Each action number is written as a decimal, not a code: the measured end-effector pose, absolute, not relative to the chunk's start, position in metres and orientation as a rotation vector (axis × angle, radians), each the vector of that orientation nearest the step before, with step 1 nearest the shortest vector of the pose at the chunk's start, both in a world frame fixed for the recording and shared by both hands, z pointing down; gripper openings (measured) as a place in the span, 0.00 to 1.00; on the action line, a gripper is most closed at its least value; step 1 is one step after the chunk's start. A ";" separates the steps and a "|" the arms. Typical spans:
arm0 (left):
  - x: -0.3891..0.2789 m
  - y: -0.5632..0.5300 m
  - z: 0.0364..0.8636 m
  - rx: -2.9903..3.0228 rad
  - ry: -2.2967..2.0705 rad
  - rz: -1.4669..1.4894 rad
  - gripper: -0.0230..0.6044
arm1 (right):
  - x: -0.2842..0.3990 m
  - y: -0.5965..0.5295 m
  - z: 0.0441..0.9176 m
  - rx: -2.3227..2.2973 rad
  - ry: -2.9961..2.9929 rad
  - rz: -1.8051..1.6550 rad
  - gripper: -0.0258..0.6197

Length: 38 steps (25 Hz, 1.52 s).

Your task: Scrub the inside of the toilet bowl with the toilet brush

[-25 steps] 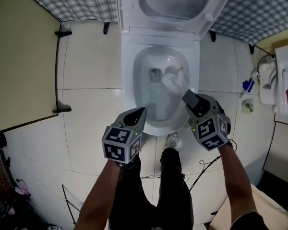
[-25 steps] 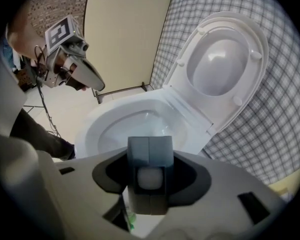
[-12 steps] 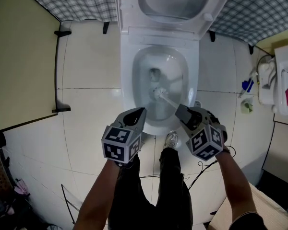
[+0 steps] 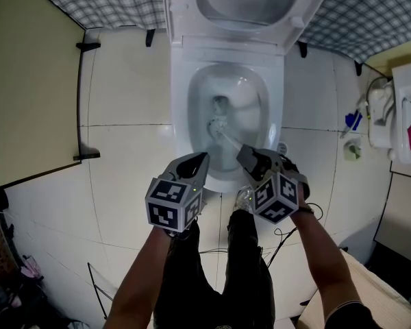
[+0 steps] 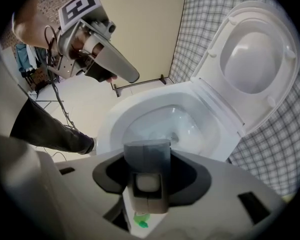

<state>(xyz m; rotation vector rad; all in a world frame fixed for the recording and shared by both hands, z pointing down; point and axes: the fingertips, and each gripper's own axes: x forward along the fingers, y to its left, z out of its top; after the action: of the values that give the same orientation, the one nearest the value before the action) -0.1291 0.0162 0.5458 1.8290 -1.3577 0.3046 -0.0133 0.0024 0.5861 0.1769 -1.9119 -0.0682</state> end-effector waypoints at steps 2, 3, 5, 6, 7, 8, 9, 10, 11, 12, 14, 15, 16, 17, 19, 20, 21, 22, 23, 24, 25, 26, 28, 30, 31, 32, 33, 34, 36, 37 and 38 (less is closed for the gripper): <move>-0.129 0.016 0.546 1.829 -1.355 0.305 0.05 | -0.017 -0.005 0.596 0.193 -1.898 -0.076 0.36; -0.130 0.016 0.546 1.829 -1.355 0.304 0.05 | -0.018 -0.011 0.602 0.205 -1.893 -0.074 0.36; -0.131 0.015 0.546 1.827 -1.356 0.302 0.05 | -0.020 -0.023 0.613 0.238 -1.888 -0.042 0.36; -0.131 0.015 0.546 1.826 -1.357 0.301 0.05 | -0.021 -0.029 0.618 0.255 -1.886 -0.018 0.36; -0.131 0.015 0.547 1.826 -1.358 0.301 0.05 | -0.022 -0.034 0.622 0.269 -1.883 0.004 0.36; -0.131 0.015 0.547 1.826 -1.358 0.301 0.05 | -0.024 -0.038 0.626 0.279 -1.879 0.020 0.36; -0.131 0.015 0.547 1.826 -1.358 0.299 0.05 | -0.025 -0.042 0.630 0.287 -1.873 0.033 0.36; -0.131 0.015 0.547 1.826 -1.358 0.298 0.05 | -0.026 -0.045 0.633 0.294 -1.869 0.044 0.36; -0.130 0.015 0.547 1.826 -1.357 0.296 0.05 | -0.027 -0.048 0.636 0.302 -1.865 0.057 0.36; -0.130 0.015 0.547 1.825 -1.356 0.294 0.05 | -0.027 -0.050 0.639 0.311 -1.863 0.073 0.36; -0.129 0.016 0.547 1.824 -1.355 0.292 0.05 | -0.027 -0.055 0.643 0.332 -1.860 0.106 0.36; -0.129 0.017 0.548 1.824 -1.355 0.292 0.05 | -0.027 -0.057 0.644 0.342 -1.861 0.121 0.36; -0.129 0.017 0.548 1.823 -1.357 0.293 0.05 | -0.027 -0.058 0.644 0.354 -1.865 0.137 0.36; -0.130 0.018 0.548 1.822 -1.358 0.294 0.05 | -0.028 -0.060 0.644 0.368 -1.871 0.156 0.36; -0.129 0.018 0.549 1.822 -1.358 0.295 0.05 | -0.031 -0.063 0.642 0.407 -1.889 0.214 0.35; -0.129 0.019 0.549 1.822 -1.357 0.295 0.05 | -0.032 -0.065 0.640 0.435 -1.900 0.256 0.35; -0.128 0.019 0.549 1.823 -1.355 0.295 0.05 | -0.032 -0.067 0.638 0.465 -1.910 0.300 0.36; -0.126 0.020 0.549 1.825 -1.354 0.294 0.05 | -0.032 -0.070 0.637 0.494 -1.920 0.339 0.35; -0.126 0.020 0.548 1.826 -1.353 0.294 0.05 | -0.030 -0.073 0.635 0.520 -1.930 0.373 0.35; -0.125 0.020 0.548 1.828 -1.353 0.295 0.05 | -0.029 -0.076 0.634 0.545 -1.939 0.404 0.35; -0.125 0.020 0.547 1.830 -1.354 0.295 0.05 | -0.027 -0.078 0.633 0.571 -1.950 0.438 0.35; -0.124 0.020 0.546 1.832 -1.353 0.296 0.05 | -0.026 -0.081 0.631 0.601 -1.961 0.474 0.35; -0.124 0.019 0.545 1.836 -1.353 0.298 0.05 | -0.025 -0.086 0.628 0.666 -1.980 0.546 0.35; -0.123 0.019 0.544 1.838 -1.353 0.299 0.05 | -0.025 -0.092 0.626 0.717 -1.991 0.597 0.35; -0.123 0.020 0.544 1.838 -1.354 0.300 0.05 | -0.025 -0.094 0.624 0.732 -1.995 0.609 0.35; -0.122 0.020 0.544 1.838 -1.354 0.301 0.05 | -0.025 -0.095 0.622 0.739 -2.003 0.615 0.35; -0.121 0.021 0.544 1.838 -1.353 0.303 0.05 | -0.025 -0.096 0.619 0.743 -2.015 0.621 0.35; -0.121 0.021 0.545 1.838 -1.352 0.306 0.05 | -0.023 -0.096 0.616 0.749 -2.024 0.632 0.35; -0.121 0.022 0.545 1.837 -1.350 0.309 0.05 | -0.018 -0.096 0.610 0.761 -2.039 0.651 0.35; -0.120 0.021 0.545 1.837 -1.350 0.309 0.05 | -0.016 -0.096 0.605 0.760 -2.052 0.648 0.35; -0.120 0.020 0.544 1.840 -1.350 0.309 0.05 | -0.015 -0.095 0.599 0.755 -2.066 0.639 0.35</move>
<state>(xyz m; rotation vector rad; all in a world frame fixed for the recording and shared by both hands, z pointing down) -0.1202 0.0204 0.5437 1.8395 -1.3501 0.3088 -0.0151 -0.0952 0.5988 0.7550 -2.0665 0.6390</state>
